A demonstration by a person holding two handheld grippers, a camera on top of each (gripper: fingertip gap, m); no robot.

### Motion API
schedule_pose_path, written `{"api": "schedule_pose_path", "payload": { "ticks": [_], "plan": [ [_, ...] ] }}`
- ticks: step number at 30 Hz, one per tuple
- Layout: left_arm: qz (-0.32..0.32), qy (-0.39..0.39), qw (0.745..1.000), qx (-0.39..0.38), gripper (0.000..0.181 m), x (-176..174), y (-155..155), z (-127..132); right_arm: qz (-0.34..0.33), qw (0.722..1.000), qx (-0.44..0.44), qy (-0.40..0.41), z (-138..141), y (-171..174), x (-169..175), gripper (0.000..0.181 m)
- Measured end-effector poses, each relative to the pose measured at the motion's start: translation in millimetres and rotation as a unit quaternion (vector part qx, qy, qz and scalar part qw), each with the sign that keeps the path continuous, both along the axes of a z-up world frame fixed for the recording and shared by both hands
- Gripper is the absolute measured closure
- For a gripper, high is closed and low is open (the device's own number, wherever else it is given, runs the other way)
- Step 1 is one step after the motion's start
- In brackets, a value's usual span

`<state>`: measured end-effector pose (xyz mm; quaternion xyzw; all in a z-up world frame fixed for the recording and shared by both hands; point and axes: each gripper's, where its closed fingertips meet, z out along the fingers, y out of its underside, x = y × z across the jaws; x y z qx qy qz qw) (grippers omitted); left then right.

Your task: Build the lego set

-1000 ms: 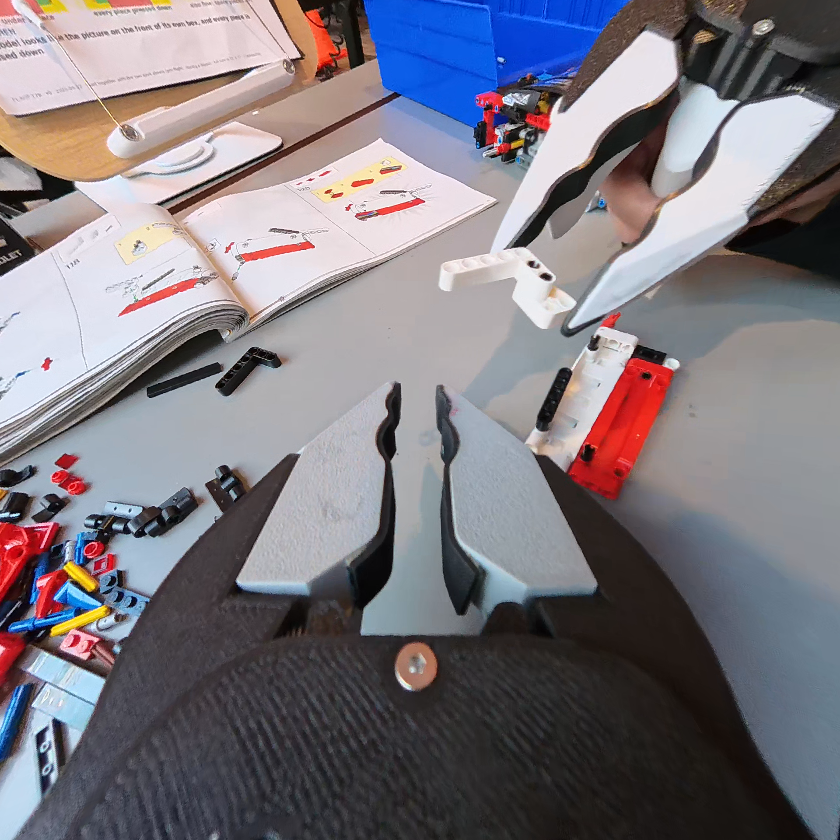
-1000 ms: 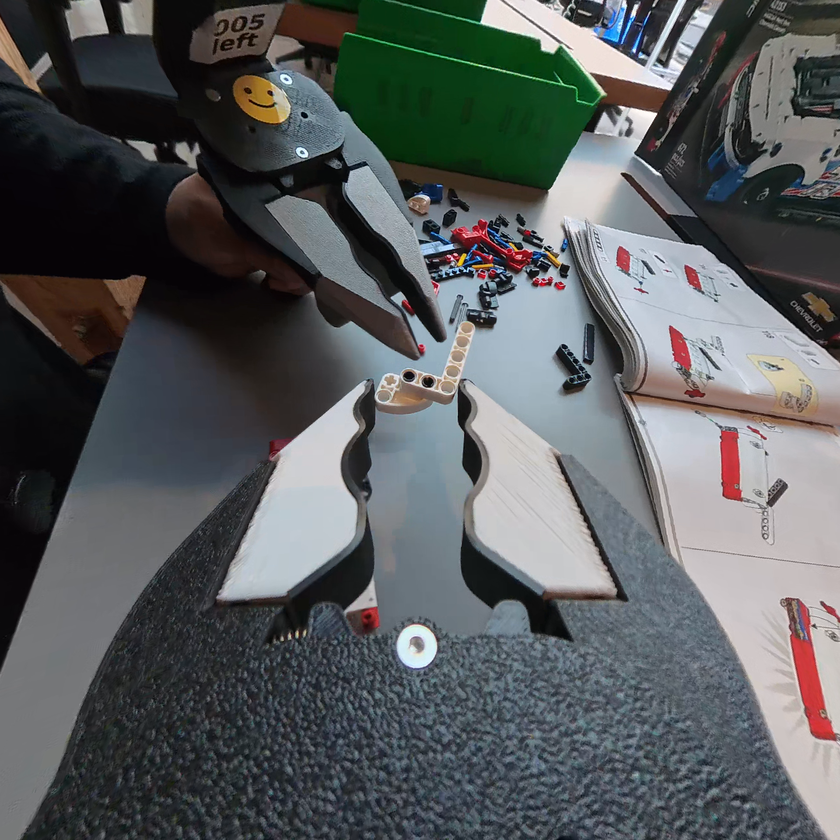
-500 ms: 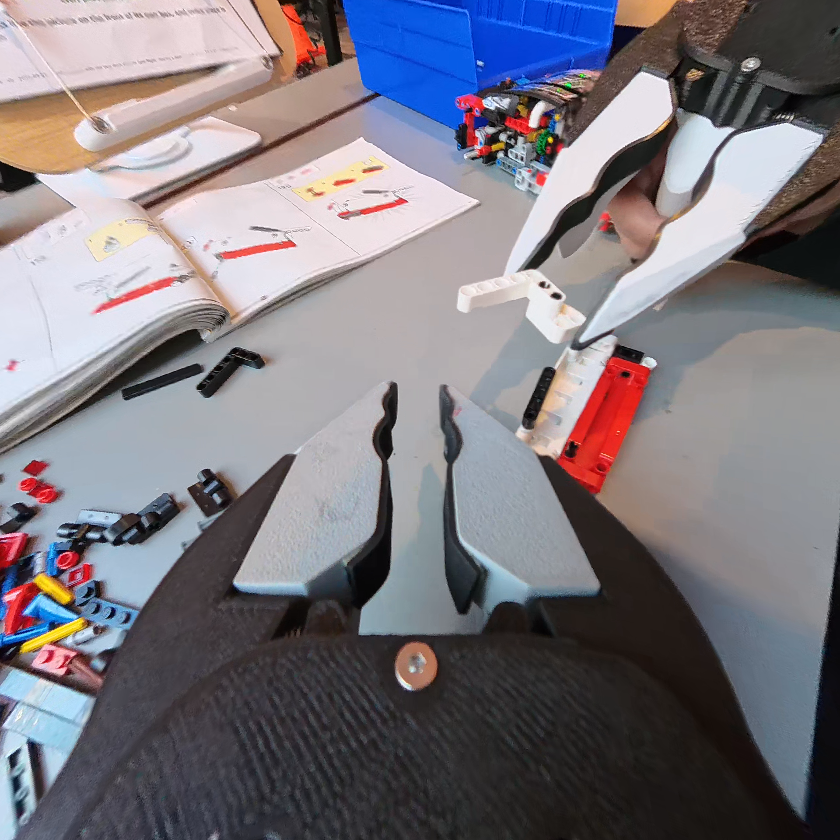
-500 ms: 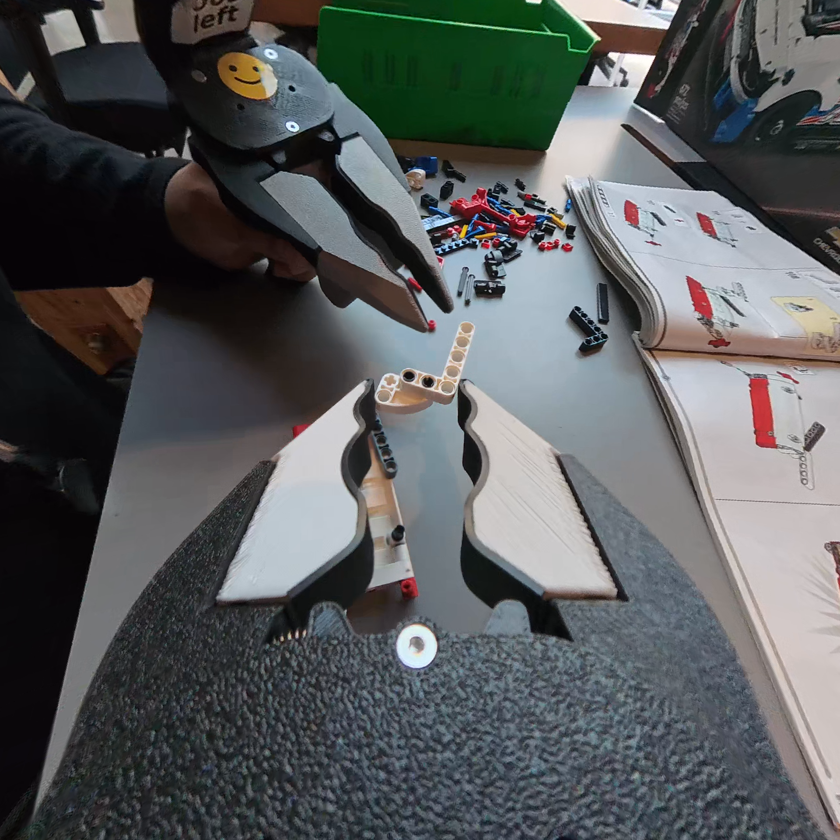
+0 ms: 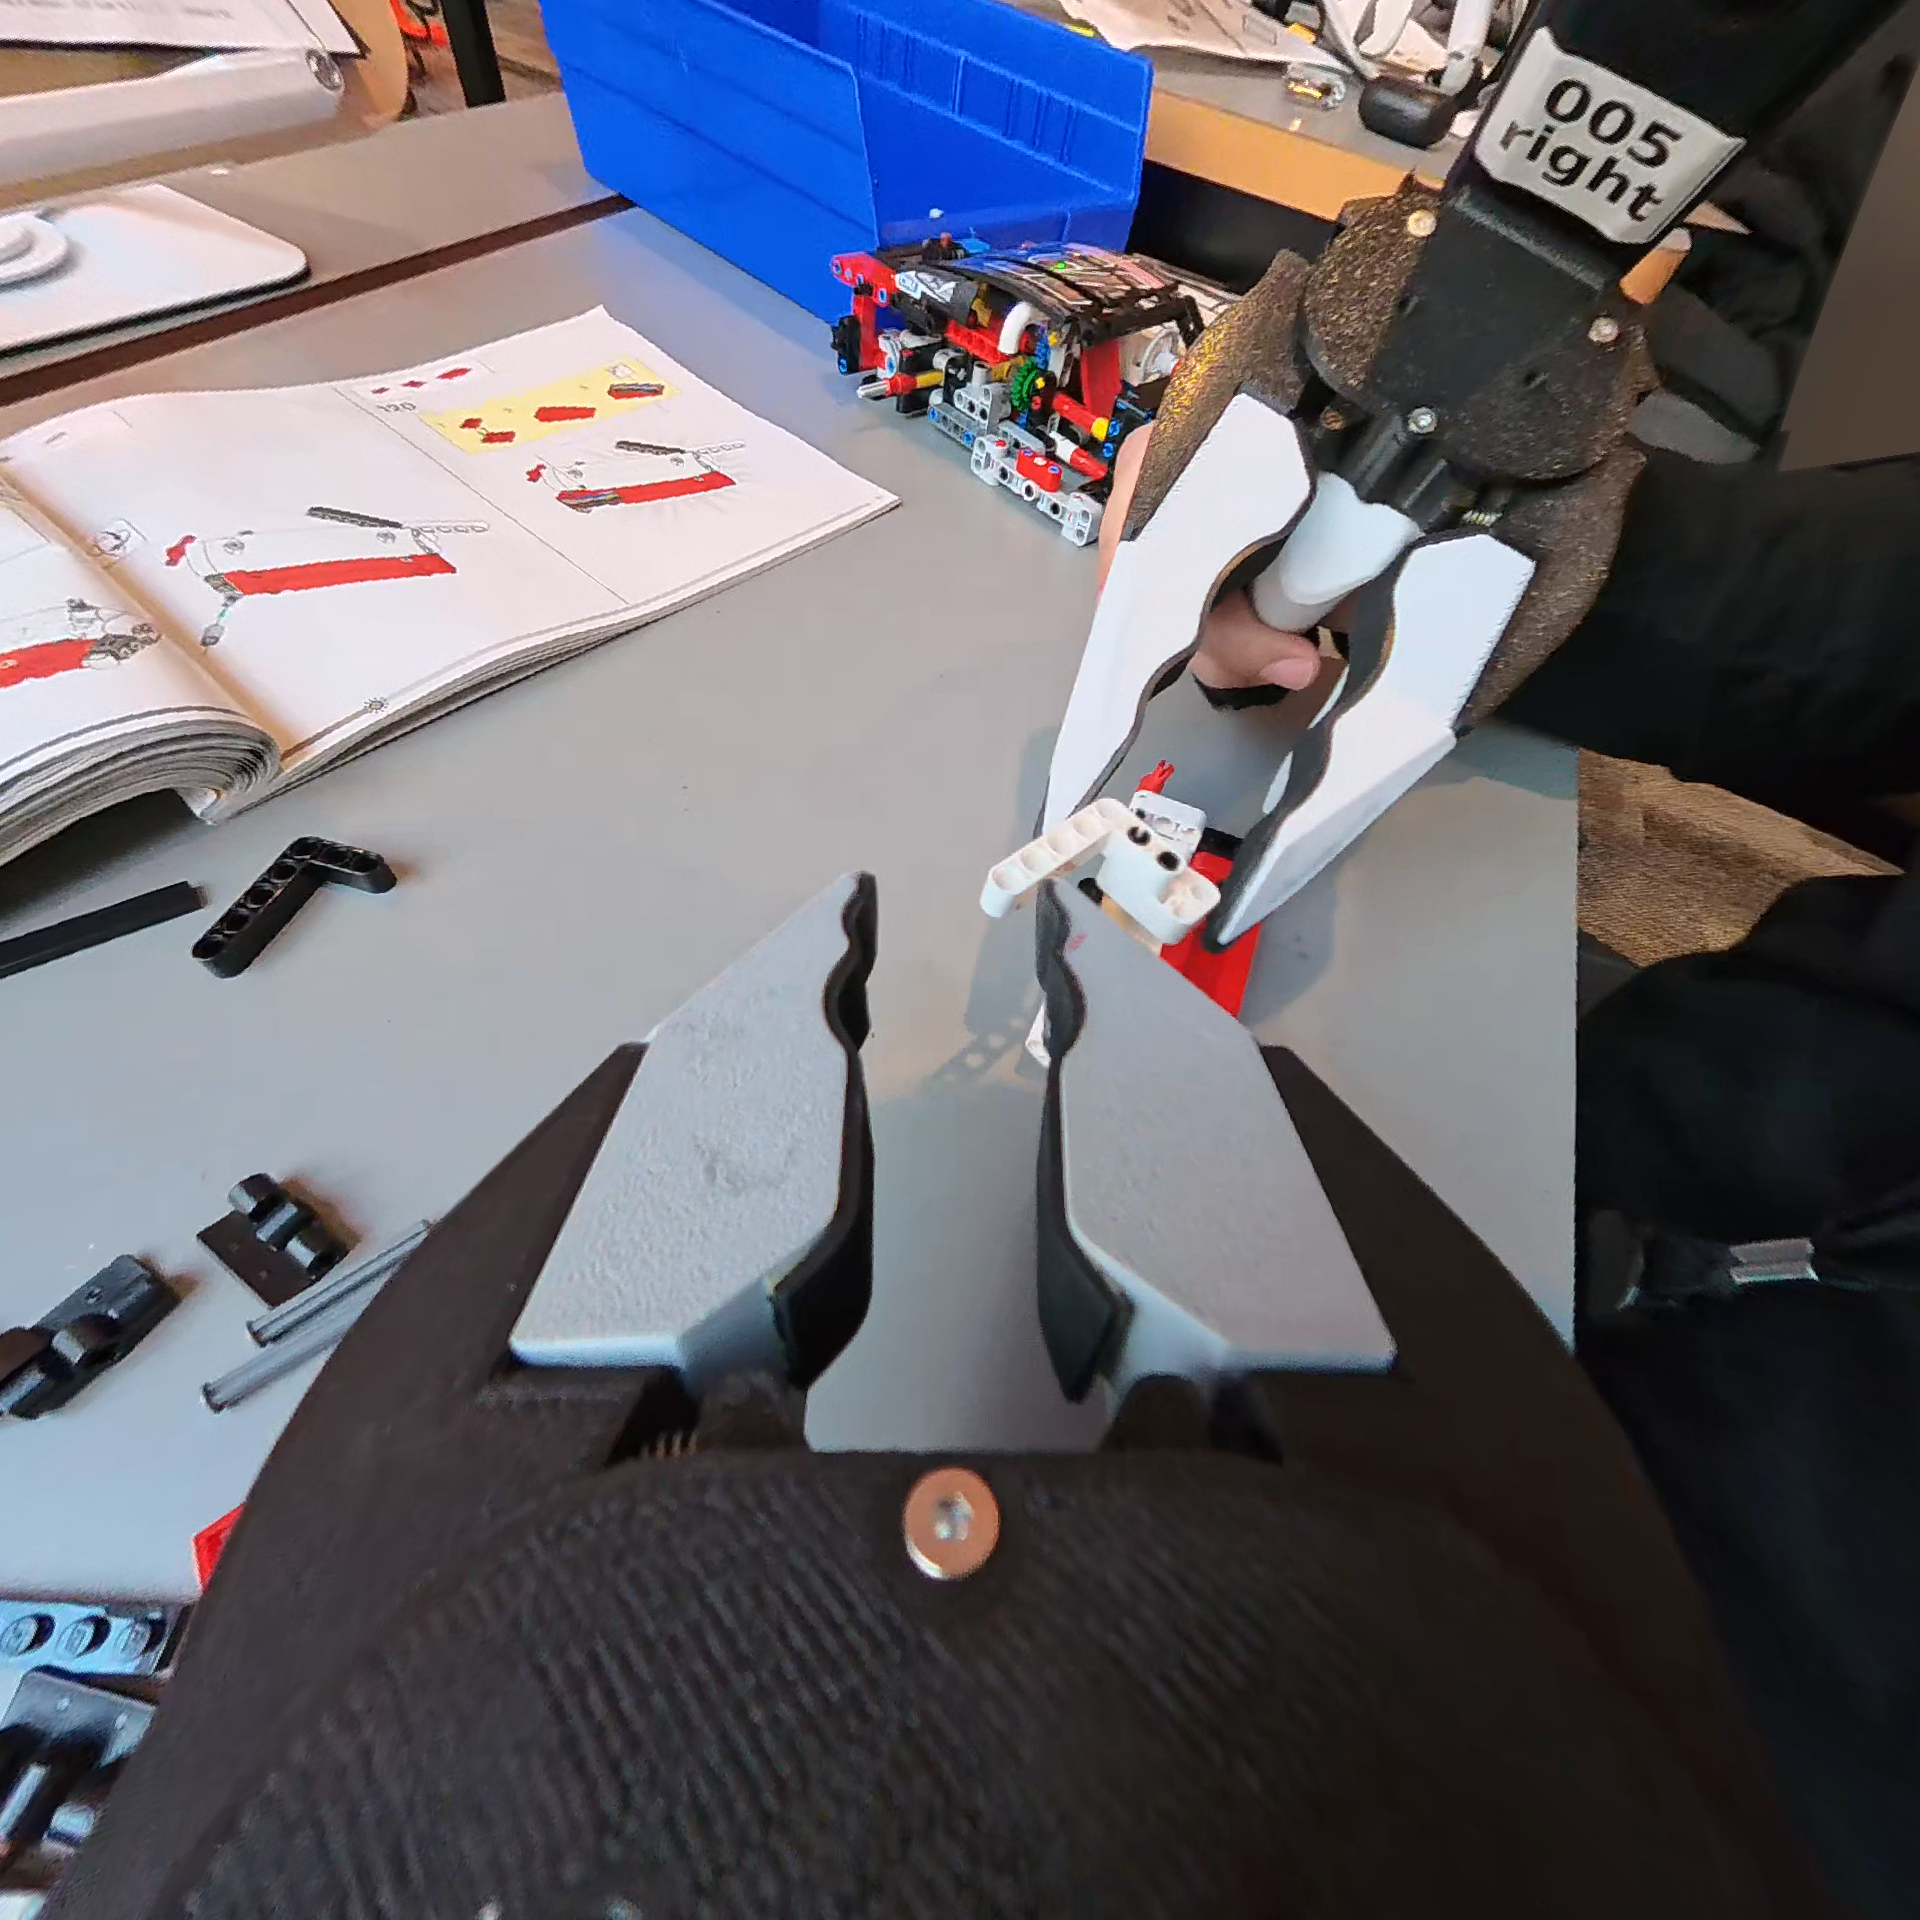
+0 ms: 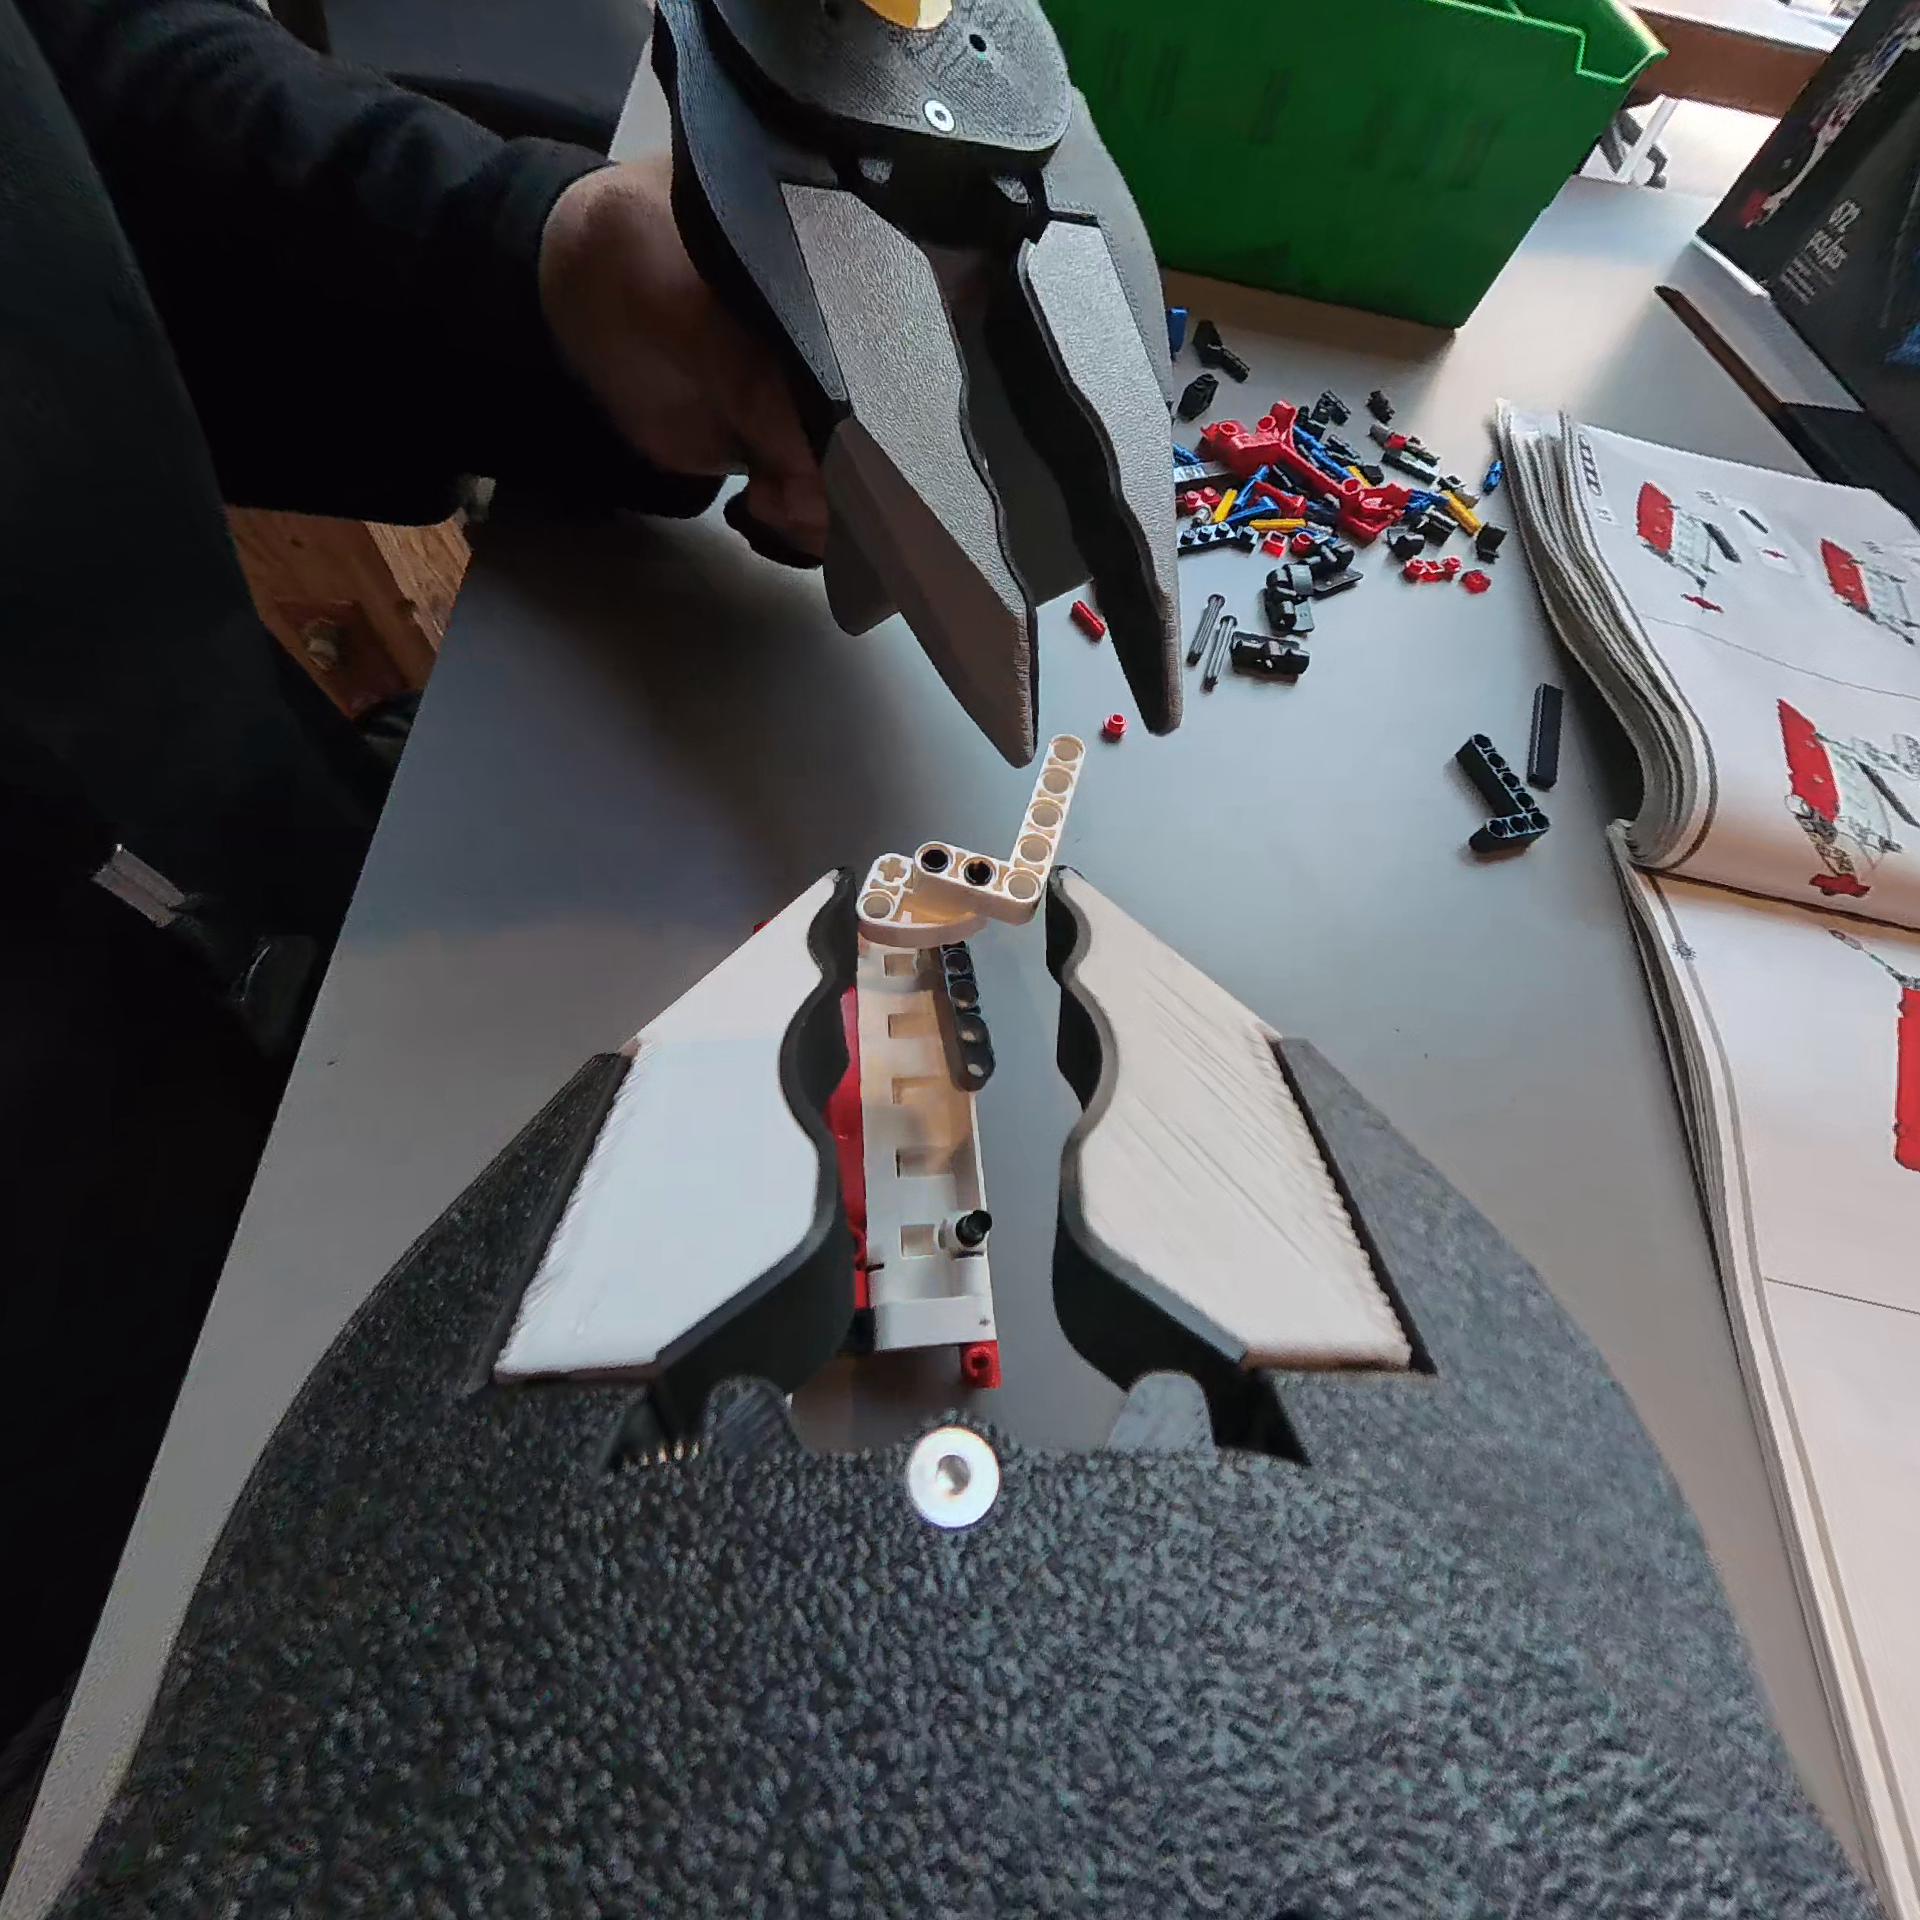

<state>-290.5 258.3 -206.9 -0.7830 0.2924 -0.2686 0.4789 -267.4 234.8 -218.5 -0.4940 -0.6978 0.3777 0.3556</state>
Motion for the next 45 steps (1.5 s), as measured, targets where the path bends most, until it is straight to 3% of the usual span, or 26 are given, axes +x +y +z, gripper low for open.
{"api": "schedule_pose_path", "payload": {
  "ticks": [22,33,45],
  "plan": [
    [-0.015,0.055,0.998,0.034,0.159,9,-5,-13,-0.033,0.999,-0.004,0.009,-1,11,4,0.145],
    [-0.014,0.043,0.999,0.015,0.155,3,-4,-11,-0.027,0.999,-0.028,0.014,3,10,1,0.145],
    [-0.110,0.083,0.990,0.010,0.148,23,-25,-1,0.044,0.999,-0.012,-0.001,2,-5,5,0.146]
  ]
}}
